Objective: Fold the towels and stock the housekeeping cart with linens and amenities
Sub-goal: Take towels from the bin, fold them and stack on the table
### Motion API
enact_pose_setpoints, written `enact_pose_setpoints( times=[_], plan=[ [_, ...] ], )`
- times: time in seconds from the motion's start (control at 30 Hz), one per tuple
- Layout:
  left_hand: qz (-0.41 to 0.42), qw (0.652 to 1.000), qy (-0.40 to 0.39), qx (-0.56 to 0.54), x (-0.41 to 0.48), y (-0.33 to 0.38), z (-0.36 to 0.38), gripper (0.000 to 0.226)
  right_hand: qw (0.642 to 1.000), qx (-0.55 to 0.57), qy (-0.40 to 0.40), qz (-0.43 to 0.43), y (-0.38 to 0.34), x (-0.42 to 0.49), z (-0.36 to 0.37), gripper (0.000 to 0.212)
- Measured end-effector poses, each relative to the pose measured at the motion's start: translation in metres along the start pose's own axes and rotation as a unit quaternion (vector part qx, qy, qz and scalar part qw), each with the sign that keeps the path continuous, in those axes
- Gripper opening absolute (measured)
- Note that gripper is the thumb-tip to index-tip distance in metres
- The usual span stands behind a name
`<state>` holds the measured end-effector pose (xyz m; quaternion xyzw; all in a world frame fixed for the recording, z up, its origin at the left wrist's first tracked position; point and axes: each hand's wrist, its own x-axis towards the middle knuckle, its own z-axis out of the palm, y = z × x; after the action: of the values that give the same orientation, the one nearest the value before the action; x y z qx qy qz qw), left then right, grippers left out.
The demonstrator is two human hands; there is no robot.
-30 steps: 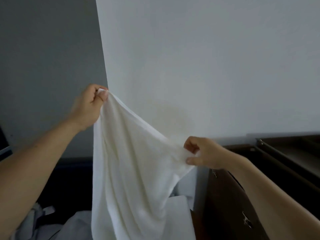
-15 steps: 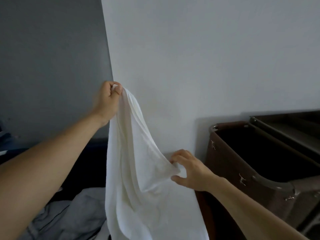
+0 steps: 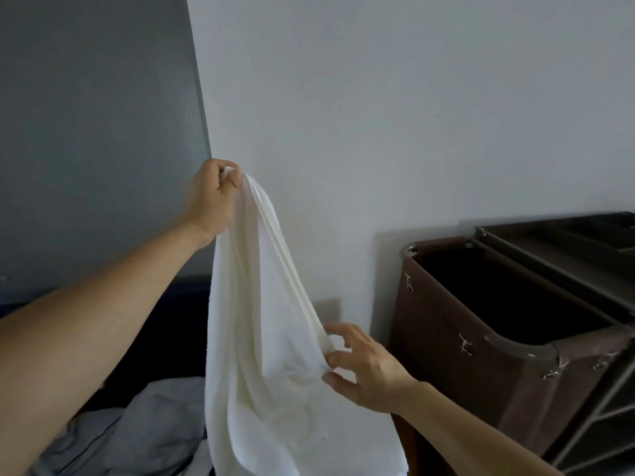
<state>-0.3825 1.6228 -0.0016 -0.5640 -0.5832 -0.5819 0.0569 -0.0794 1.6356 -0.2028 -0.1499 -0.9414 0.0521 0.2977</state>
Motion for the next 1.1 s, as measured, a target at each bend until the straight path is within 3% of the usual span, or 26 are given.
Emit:
enact_pose_setpoints(
  times=[0.17, 0.33, 0.4, 0.57, 0.63, 0.7, 0.77, 0.83, 0.87, 0.93, 1.0, 1.03, 1.1],
  plan=[
    [-0.005, 1.000, -0.002, 0.026, 0.001, -0.020, -0.013, 0.010, 0.996, -0.024, 0.086, -0.019, 0.016, 0.007, -0.031, 0.028],
    [0.014, 0.984, -0.085, 0.159, -0.009, -0.056, -0.039, 0.024, 0.979, -0.006, 0.006, 0.205, 0.044, 0.022, -0.085, 0.032],
    [0.010, 0.967, -0.128, 0.218, -0.015, -0.065, -0.049, 0.028, 0.967, -0.003, 0.006, 0.254, 0.055, 0.032, -0.104, 0.032],
    [0.018, 0.941, -0.173, 0.290, -0.024, -0.075, -0.065, 0.031, 0.945, 0.011, 0.131, 0.299, 0.067, 0.073, -0.146, 0.023],
    [0.022, 0.928, -0.193, 0.317, -0.021, -0.073, -0.071, 0.021, 0.939, 0.035, 0.156, 0.305, 0.069, 0.093, -0.162, 0.041],
    [0.017, 0.915, -0.225, 0.336, -0.019, -0.068, -0.078, 0.017, 0.945, 0.009, 0.084, 0.316, 0.070, 0.109, -0.172, 0.064],
    [0.003, 0.909, -0.243, 0.340, -0.018, -0.061, -0.082, 0.014, 0.943, -0.043, -0.011, 0.330, 0.066, 0.118, -0.175, 0.045],
    [-0.004, 0.925, -0.216, 0.313, -0.009, -0.048, -0.081, 0.012, 0.939, -0.054, -0.033, 0.338, 0.059, 0.131, -0.184, 0.025],
    [0.004, 0.939, -0.181, 0.293, 0.001, -0.038, -0.081, 0.013, 0.939, -0.023, -0.004, 0.343, 0.057, 0.141, -0.192, 0.018],
    [0.025, 0.967, -0.075, 0.241, 0.031, -0.013, -0.082, 0.016, 0.921, 0.113, 0.131, 0.348, 0.047, 0.167, -0.216, 0.006],
    [0.041, 0.982, 0.032, 0.180, 0.064, 0.016, -0.089, 0.008, 0.863, 0.273, 0.278, 0.321, 0.031, 0.194, -0.238, 0.005],
    [0.037, 0.983, 0.070, 0.163, 0.077, 0.028, -0.092, 0.004, 0.839, 0.327, 0.314, 0.300, 0.023, 0.204, -0.243, 0.004],
    [-0.001, 0.979, 0.110, 0.169, 0.093, 0.037, -0.096, 0.007, 0.829, 0.368, 0.317, 0.277, 0.013, 0.215, -0.244, 0.002]
  ],
)
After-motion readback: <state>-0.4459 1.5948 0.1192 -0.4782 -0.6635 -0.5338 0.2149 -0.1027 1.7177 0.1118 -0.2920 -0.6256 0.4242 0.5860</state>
